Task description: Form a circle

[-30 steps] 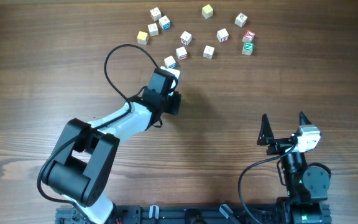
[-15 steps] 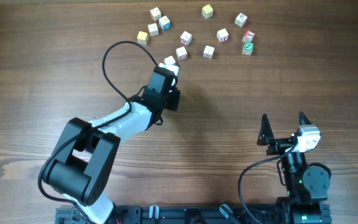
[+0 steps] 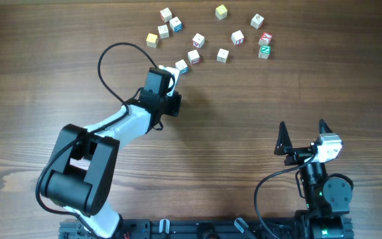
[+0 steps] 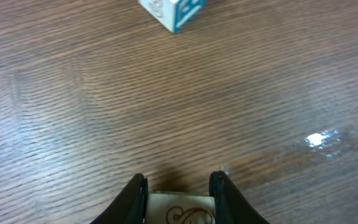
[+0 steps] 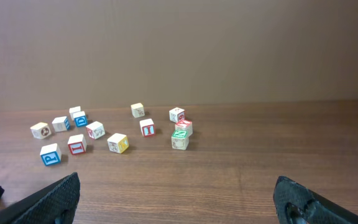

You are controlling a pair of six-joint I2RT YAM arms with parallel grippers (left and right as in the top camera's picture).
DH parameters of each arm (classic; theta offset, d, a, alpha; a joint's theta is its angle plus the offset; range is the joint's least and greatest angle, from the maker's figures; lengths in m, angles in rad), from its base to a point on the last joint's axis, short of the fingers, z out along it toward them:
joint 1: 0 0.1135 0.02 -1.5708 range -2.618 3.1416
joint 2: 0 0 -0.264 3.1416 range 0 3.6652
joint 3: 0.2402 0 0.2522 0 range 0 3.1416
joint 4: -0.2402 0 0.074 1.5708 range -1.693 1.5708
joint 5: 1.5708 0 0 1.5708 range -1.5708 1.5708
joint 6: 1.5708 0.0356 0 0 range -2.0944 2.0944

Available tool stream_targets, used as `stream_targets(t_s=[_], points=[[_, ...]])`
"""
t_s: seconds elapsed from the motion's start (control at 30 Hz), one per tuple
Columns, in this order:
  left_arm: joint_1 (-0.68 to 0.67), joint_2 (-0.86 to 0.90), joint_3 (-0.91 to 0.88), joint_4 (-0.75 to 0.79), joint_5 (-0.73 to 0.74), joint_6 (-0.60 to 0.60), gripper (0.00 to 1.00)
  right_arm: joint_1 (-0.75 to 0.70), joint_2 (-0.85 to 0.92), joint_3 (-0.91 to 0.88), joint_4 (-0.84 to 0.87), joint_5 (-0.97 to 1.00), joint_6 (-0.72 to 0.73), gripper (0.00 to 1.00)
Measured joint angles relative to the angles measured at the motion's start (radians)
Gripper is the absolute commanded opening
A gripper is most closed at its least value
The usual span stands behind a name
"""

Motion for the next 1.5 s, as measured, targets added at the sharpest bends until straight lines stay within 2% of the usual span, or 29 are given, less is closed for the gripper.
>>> stream_targets(t_s=[0.2, 0.27, 0.33, 0.63, 0.73, 0.77, 0.8, 0.93, 1.03, 1.1, 1.3, 1.37, 1.5], points=[[0.000, 0.000, 0.000, 0.009, 0.005, 0.018, 0.32, 0.000, 0.000, 0.000, 0.000, 0.000, 0.000, 1.00], [0.000, 0.000, 0.000, 0.013, -0.003, 0.021, 0.42, 0.000, 0.000, 0.000, 0.000, 0.000, 0.000, 1.00], [0.000, 0.000, 0.000, 0.023, -0.008, 0.027, 0.47, 0.000, 0.000, 0.000, 0.000, 0.000, 0.000, 1.00], [0.000, -0.001, 0.000, 0.049, -0.017, 0.029, 0.60, 0.000, 0.000, 0.000, 0.000, 0.000, 0.000, 1.00], [0.000, -0.041, 0.003, 0.018, -0.037, 0.031, 0.79, 0.000, 0.000, 0.000, 0.000, 0.000, 0.000, 1.00], [0.000, -0.076, 0.007, 0.000, -0.042, 0.029, 0.93, 0.000, 0.000, 0.000, 0.000, 0.000, 0.000, 1.00], [0.000, -0.143, 0.020, -0.032, -0.047, 0.029, 1.00, 0.000, 0.000, 0.000, 0.000, 0.000, 0.000, 1.00], [0.000, -0.432, 0.080, -0.144, -0.053, 0.025, 1.00, 0.000, 0.000, 0.000, 0.000, 0.000, 0.000, 1.00], [0.000, -0.616, 0.089, -0.285, -0.056, 0.025, 1.00, 0.000, 0.000, 0.000, 0.000, 0.000, 0.000, 1.00], [0.004, -0.687, 0.089, -0.359, -0.076, 0.008, 1.00, 0.000, 0.000, 0.000, 0.005, 0.006, -0.014, 1.00], [0.072, -0.814, 0.089, -0.581, -0.224, -0.147, 1.00, 0.000, 0.000, 0.000, 0.008, 0.032, -0.047, 1.00], [0.105, -0.828, 0.089, -0.627, -0.253, -0.185, 1.00, 0.000, 0.000, 0.000, 0.006, -0.013, 0.059, 1.00], [0.146, -0.826, 0.089, -0.690, -0.271, -0.245, 1.00, 0.000, 0.000, 0.000, 0.016, -0.138, 0.512, 1.00]])
